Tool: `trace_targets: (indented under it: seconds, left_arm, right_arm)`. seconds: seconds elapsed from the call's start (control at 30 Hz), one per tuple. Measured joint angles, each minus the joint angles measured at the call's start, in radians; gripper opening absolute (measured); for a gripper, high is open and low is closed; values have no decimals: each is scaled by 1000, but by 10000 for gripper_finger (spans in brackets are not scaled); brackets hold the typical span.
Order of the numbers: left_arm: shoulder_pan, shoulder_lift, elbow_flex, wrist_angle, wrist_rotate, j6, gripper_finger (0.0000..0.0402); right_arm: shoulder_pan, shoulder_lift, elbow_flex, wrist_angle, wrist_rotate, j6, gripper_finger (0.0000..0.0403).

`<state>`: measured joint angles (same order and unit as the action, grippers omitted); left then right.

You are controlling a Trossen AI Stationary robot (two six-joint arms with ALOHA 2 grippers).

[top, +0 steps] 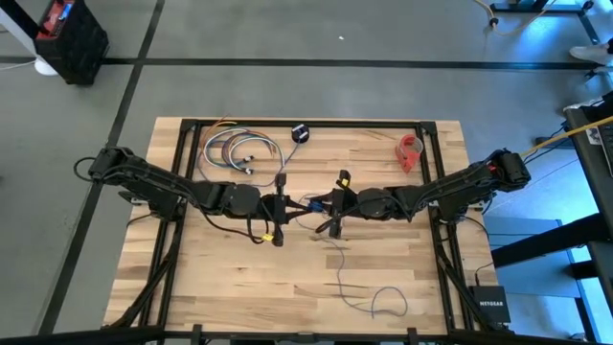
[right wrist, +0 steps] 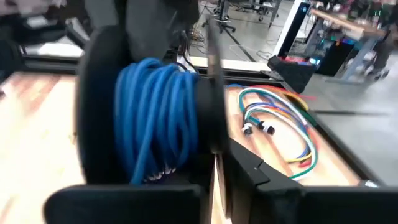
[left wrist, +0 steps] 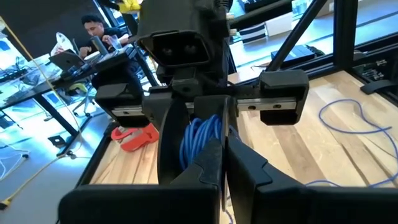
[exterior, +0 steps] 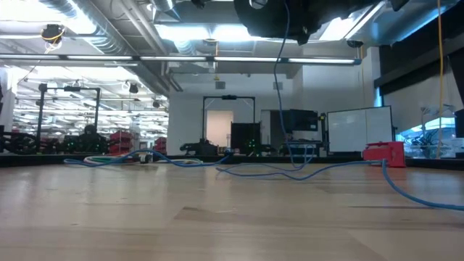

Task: Coil cords
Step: Coil the blue wire onto the black spool

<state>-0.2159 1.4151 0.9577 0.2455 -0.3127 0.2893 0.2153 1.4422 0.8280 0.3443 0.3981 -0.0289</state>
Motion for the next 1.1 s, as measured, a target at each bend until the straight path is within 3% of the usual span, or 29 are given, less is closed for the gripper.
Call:
trace_targets:
  seconds: [0.3, 0.53, 0.73, 0.9, 1.1]
  left_arm:
    - [1, 0, 0, 3, -1, 8, 2]
    - [1, -1, 1, -2, -5, 6, 0]
    - [2, -1, 1, 0, -9, 10, 0]
    - [8, 0, 0, 6, 1, 23, 0]
    - [9, 1, 0, 9, -2, 25, 0]
  right_arm:
    - [1, -25, 0, -16, 63, 25, 48]
    - [1, -167, 0, -137, 65, 2, 89]
    - [2, -286, 1, -190, 19, -31, 96]
    - [1, -295, 2, -199, -55, -37, 97]
    - [0, -288, 2, -246, 7, -55, 97]
